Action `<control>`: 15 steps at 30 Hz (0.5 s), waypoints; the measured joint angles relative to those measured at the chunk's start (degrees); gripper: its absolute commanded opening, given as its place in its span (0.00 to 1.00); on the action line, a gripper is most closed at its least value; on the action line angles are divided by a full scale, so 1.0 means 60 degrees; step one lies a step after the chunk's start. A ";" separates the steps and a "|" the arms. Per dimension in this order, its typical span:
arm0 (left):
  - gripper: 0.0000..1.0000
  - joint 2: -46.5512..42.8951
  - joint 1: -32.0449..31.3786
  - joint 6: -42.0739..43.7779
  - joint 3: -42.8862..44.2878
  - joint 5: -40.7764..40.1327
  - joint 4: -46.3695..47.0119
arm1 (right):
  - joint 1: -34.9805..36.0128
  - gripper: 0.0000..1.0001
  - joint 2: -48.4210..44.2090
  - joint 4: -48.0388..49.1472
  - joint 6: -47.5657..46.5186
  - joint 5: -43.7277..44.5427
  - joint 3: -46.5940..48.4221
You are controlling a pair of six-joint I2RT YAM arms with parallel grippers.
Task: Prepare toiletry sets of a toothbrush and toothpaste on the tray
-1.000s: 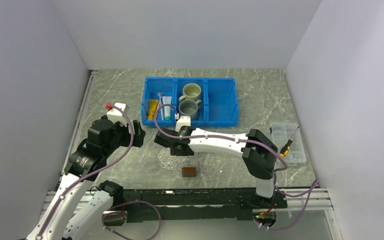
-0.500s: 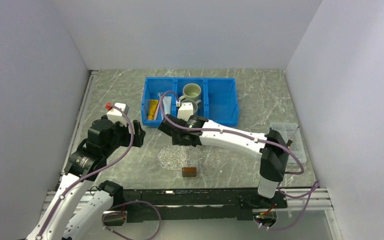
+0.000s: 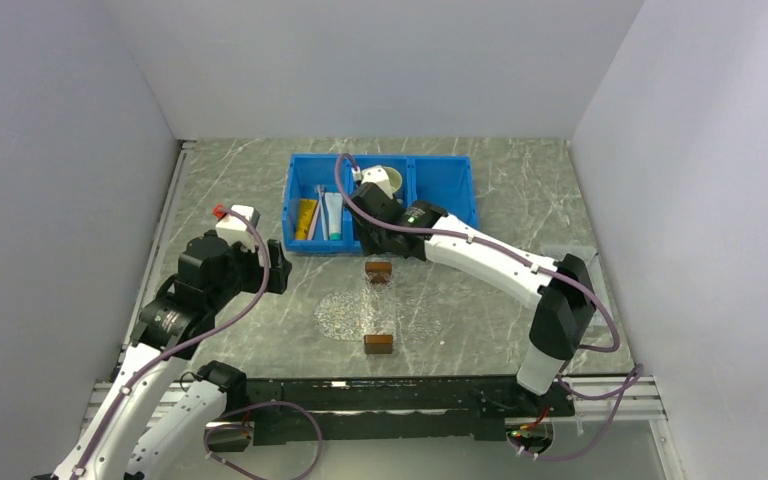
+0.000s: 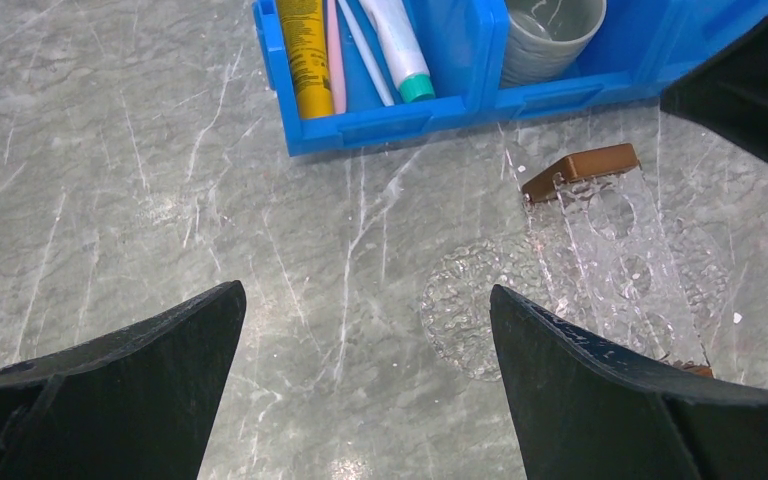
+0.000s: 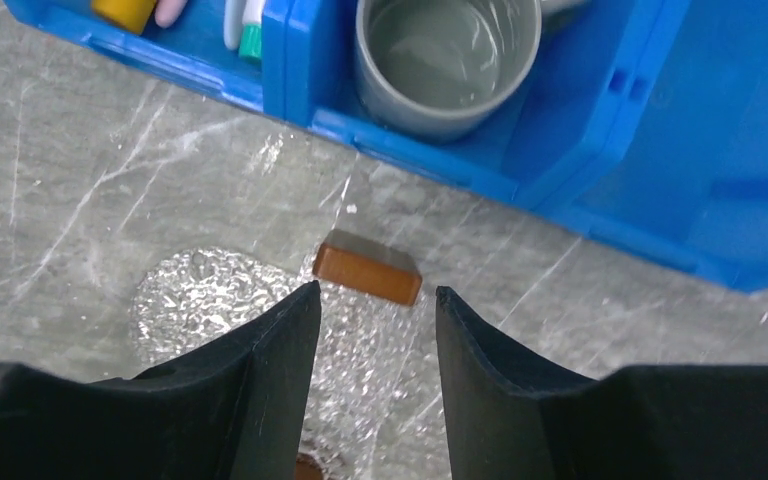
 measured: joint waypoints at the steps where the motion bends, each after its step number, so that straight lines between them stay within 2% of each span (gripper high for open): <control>1: 0.99 0.0022 0.0000 0.0000 0.0000 0.0000 -0.0004 | -0.0098 0.49 0.0007 0.0175 -0.0433 -0.0178 0.0000; 8: 0.99 0.0120 0.0000 0.0004 0.0000 -0.0018 -0.0022 | -0.0565 0.52 0.0539 0.1184 -0.3075 -0.1184 0.0029; 15: 1.00 0.0193 0.0000 0.0004 0.0000 -0.0073 -0.0033 | -0.1195 0.53 0.0860 0.2426 -0.4998 -0.2503 -0.0244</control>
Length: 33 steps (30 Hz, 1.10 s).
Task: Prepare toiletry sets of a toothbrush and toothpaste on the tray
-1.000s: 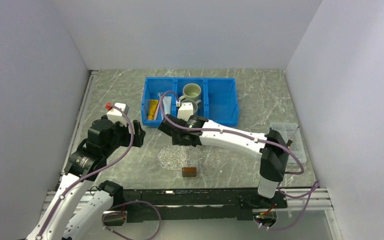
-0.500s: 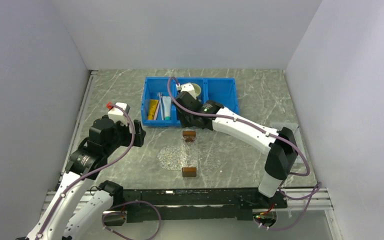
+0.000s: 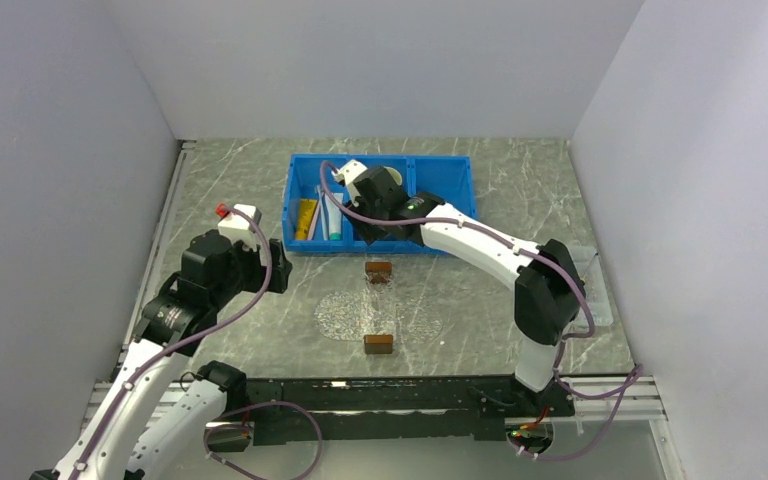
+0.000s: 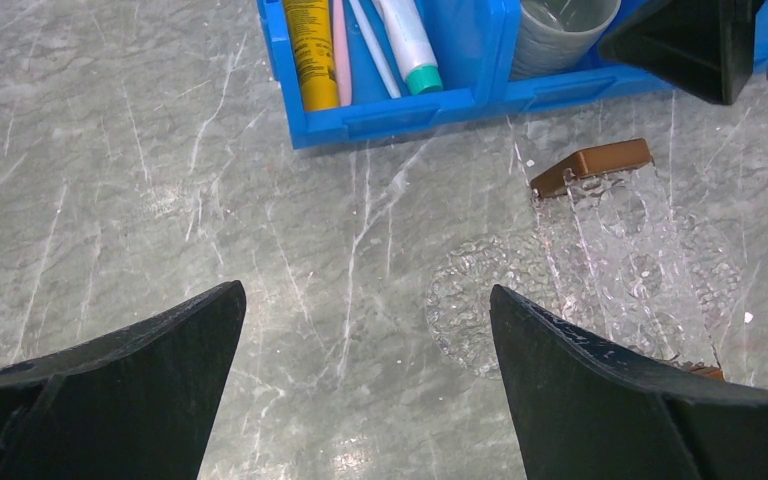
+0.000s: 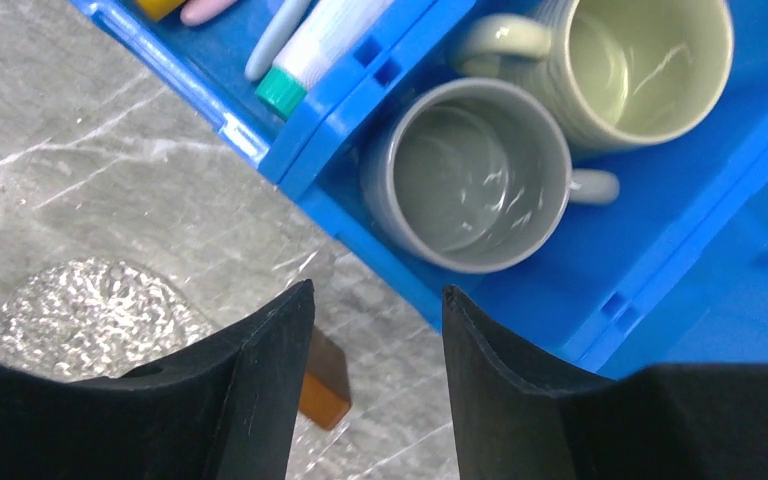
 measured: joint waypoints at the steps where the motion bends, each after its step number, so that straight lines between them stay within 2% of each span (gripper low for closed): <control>1: 0.99 0.0036 0.0000 0.0000 0.0000 0.0000 0.0000 | -0.0087 0.53 0.0029 0.0157 -0.0229 -0.0168 0.0000; 15: 0.99 0.0178 0.0000 0.0004 0.0000 0.0000 0.0000 | -0.0860 0.53 0.0441 0.1202 -0.2076 -0.2328 -0.0120; 33: 0.99 0.0240 0.0000 0.0004 0.0000 0.0000 0.0000 | -0.1333 0.46 0.1592 0.0940 -0.2386 -0.2965 0.0368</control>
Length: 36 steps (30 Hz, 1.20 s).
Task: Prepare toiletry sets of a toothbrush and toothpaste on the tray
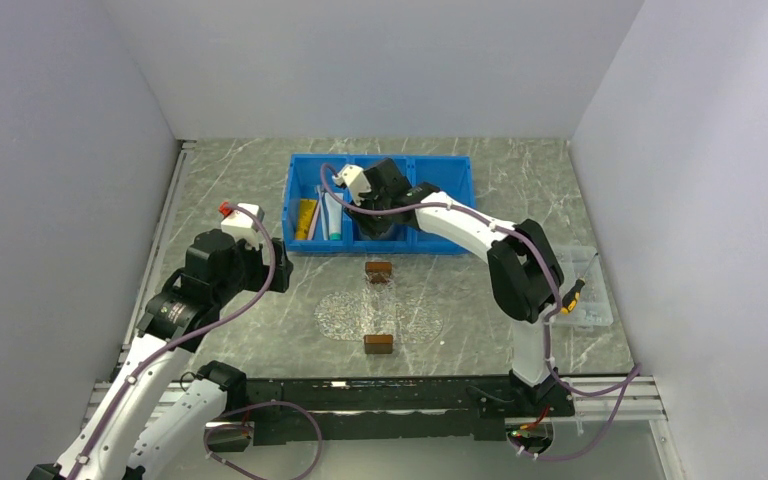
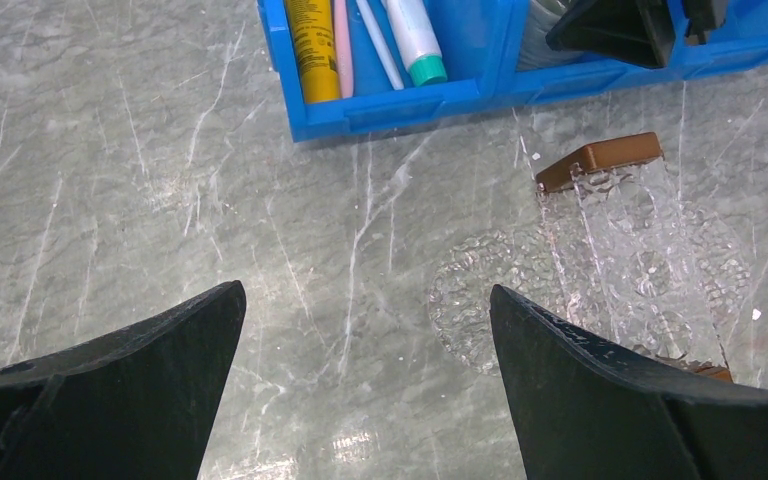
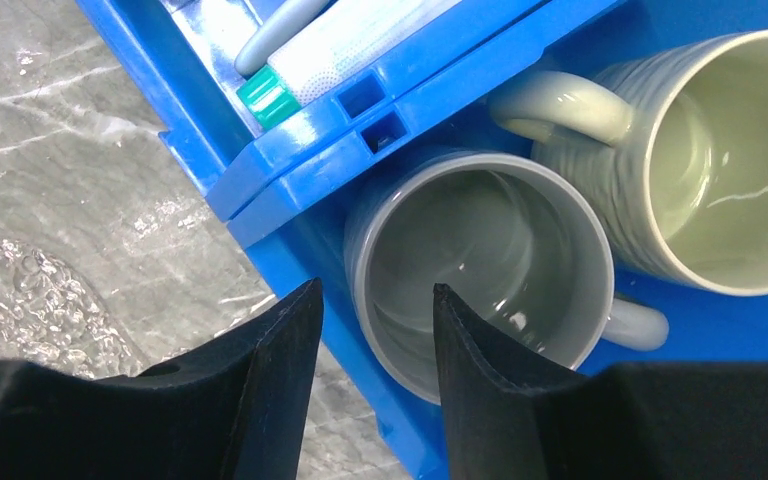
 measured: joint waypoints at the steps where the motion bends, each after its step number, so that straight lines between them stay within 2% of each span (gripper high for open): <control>1: 1.00 0.0004 0.0000 0.0000 0.0000 -0.0004 0.0000 | -0.0004 0.44 0.0062 -0.0004 -0.0004 -0.0007 0.0044; 7: 0.99 0.0004 0.0000 0.0000 0.0000 -0.0018 0.0000 | -0.0025 0.35 0.0328 -0.0153 -0.0069 -0.0117 0.0277; 15: 0.99 0.0004 0.0000 0.0000 0.0000 -0.0087 0.0000 | -0.0029 0.31 0.0692 -0.0561 -0.0164 -0.0171 0.0707; 26: 0.99 0.0007 0.0000 0.0004 0.0000 -0.0098 -0.0004 | -0.0036 0.00 0.0761 -0.0794 -0.0273 -0.0474 0.0820; 36: 0.99 0.0062 0.0000 0.0000 0.0000 -0.0102 -0.0029 | -0.0025 0.00 0.0790 -0.0940 -0.0328 -0.0550 0.0958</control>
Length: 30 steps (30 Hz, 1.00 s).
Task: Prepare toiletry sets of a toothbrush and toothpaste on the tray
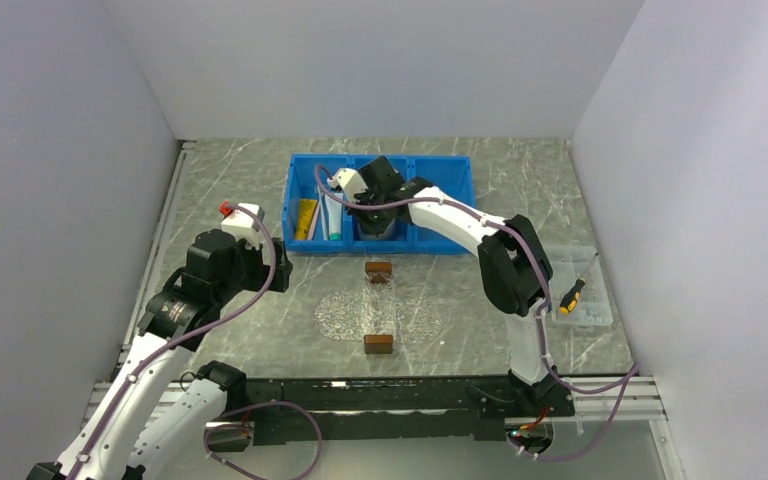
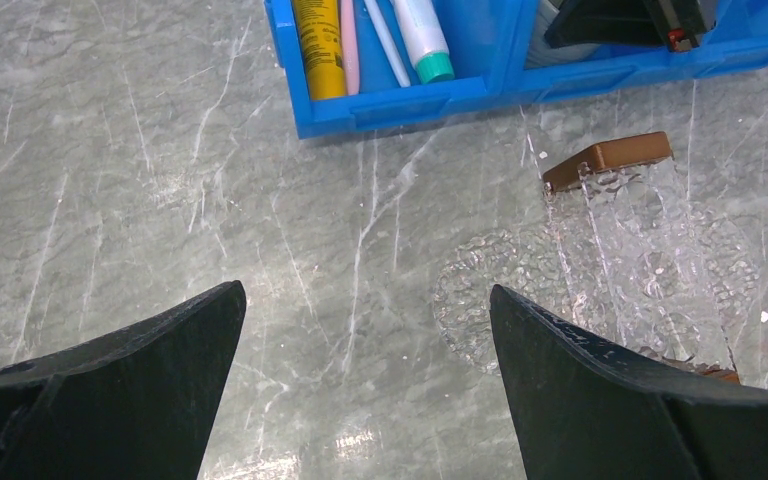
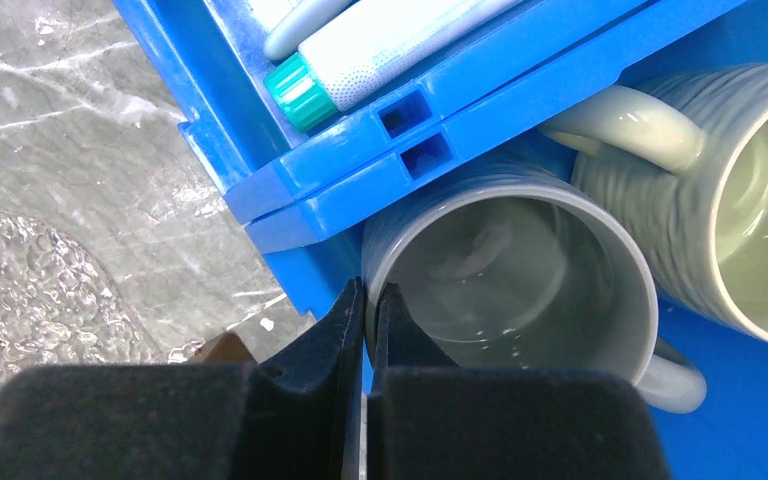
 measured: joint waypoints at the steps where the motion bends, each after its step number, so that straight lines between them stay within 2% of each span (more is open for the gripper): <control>1: 0.99 -0.0004 0.0000 0.0000 0.0000 0.0000 0.0000 | 0.0000 0.00 0.0000 -0.0040 0.0000 0.0011 0.0029; 17: 0.99 0.0000 0.0000 0.0004 0.0000 0.0000 0.0000 | 0.0051 0.00 -0.0619 -0.0379 0.0011 0.0291 0.0182; 30: 1.00 -0.0004 0.0000 0.0000 0.0000 0.0000 0.0000 | 0.0492 0.00 -0.1730 -0.1162 0.0608 0.1694 0.0736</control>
